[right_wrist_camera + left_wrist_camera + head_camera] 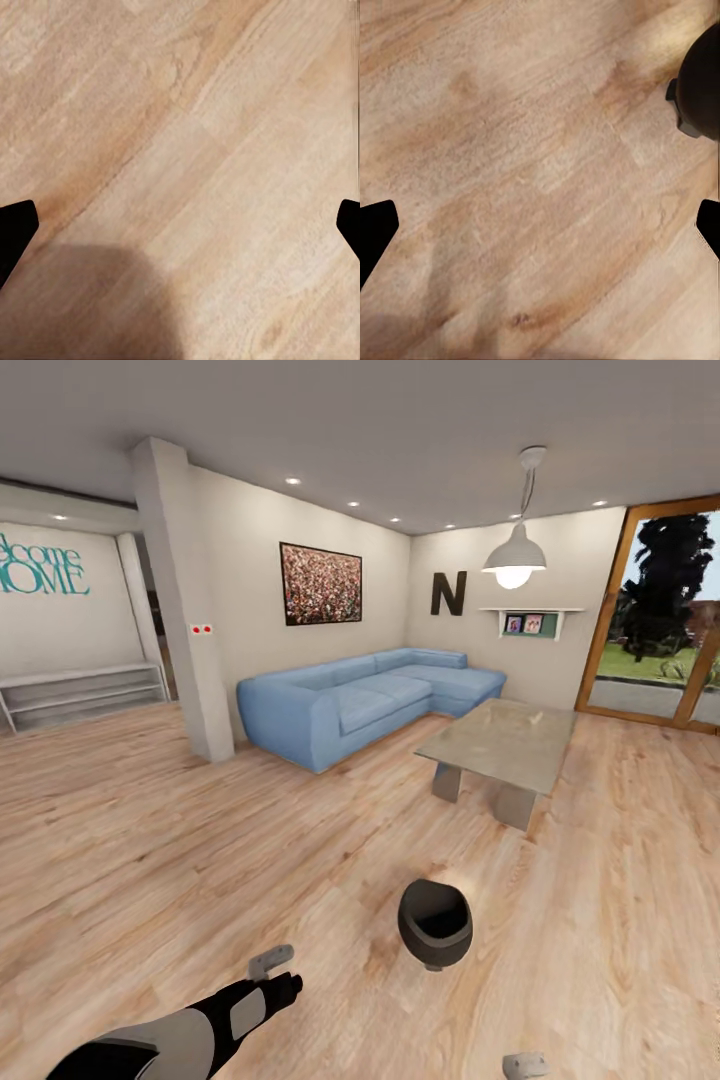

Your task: Place each of the two pumpkins and all three candles from the living room inside a cabinet in the living room (use any cabinet), then make sure every cabinet is closed, and position the cauldron so it is next to a table in the living room.

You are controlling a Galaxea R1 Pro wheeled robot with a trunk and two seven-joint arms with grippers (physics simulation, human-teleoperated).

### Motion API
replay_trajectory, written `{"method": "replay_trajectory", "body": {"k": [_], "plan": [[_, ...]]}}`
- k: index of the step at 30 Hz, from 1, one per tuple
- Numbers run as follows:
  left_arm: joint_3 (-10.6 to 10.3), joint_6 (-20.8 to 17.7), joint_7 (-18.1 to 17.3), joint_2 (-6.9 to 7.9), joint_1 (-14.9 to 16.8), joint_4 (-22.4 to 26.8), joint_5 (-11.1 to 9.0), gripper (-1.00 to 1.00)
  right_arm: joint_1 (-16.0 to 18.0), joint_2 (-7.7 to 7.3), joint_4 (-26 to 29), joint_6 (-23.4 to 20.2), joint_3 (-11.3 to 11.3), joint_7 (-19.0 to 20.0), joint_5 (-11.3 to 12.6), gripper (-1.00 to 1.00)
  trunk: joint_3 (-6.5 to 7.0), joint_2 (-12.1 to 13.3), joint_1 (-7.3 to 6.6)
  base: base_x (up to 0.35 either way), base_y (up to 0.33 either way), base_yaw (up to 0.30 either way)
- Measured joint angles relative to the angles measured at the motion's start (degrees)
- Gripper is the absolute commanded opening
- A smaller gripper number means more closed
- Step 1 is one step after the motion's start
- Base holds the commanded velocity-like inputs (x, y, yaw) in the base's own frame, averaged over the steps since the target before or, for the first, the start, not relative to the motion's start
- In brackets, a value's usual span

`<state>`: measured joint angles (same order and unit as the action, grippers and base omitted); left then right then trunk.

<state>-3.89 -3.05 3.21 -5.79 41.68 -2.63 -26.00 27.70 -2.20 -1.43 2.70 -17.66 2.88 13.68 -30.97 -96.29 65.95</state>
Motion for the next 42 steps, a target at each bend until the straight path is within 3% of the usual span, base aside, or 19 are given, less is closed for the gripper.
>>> {"method": "replay_trajectory", "body": {"k": [24,31,42], "plan": [[0.0,0.0,0.0,0.0,0.0,0.0,0.0,1.0,0.0,0.0,0.0,0.0,0.1,0.0,0.1,1.0,0.0,0.0,0.01,0.288,0.191,-0.268],[0.0,0.0,0.0,0.01,0.0,0.1,0.0,1.0,0.0,0.0,0.0,0.0,0.1,0.0,0.1,1.0,0.0,0.0,0.03,0.069,0.053,-0.03],[0.0,0.0,0.0,0.0,0.0,0.0,0.0,1.0,0.0,0.0,0.0,0.0,0.2,0.0,0.1,1.0,0.28,0.0,0.02,0.05,0.149,-0.255]]}}
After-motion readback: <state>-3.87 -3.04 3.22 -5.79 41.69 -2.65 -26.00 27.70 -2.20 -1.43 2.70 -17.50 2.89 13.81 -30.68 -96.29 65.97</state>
